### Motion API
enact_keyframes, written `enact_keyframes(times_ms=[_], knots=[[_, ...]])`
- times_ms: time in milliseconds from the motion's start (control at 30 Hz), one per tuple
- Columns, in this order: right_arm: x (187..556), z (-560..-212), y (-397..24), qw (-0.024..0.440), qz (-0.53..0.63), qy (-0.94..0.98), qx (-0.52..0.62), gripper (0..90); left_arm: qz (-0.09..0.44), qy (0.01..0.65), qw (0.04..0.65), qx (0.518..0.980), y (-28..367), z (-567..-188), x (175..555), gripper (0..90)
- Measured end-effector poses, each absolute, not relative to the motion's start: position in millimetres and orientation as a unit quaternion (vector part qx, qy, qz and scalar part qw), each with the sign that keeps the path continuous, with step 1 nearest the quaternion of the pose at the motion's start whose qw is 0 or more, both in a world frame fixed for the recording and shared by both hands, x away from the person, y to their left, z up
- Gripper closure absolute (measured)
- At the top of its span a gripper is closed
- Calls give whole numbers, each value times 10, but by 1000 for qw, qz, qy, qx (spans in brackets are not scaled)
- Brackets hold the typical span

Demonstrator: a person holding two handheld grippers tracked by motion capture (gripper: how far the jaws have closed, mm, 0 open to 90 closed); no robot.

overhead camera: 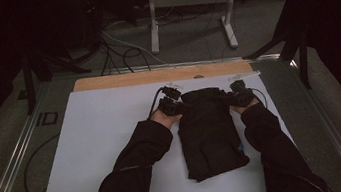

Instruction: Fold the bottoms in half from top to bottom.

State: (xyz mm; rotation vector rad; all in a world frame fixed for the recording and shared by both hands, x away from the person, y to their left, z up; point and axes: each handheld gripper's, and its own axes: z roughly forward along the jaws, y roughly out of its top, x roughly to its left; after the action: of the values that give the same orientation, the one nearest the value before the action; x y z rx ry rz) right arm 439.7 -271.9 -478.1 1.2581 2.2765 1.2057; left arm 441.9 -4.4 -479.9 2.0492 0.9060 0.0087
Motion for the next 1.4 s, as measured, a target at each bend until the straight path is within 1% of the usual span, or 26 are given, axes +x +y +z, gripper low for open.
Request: enact_keyframes(times_ms=[767,1400], knots=[[4028,-4707,-2781,150,436,778,427,772,-12,329,443,834,-36,-4689,4108,855],[3666,-4732,-2772,154,446,777,417,772,-15,309,441,843,-21,-4698,3794,855]])
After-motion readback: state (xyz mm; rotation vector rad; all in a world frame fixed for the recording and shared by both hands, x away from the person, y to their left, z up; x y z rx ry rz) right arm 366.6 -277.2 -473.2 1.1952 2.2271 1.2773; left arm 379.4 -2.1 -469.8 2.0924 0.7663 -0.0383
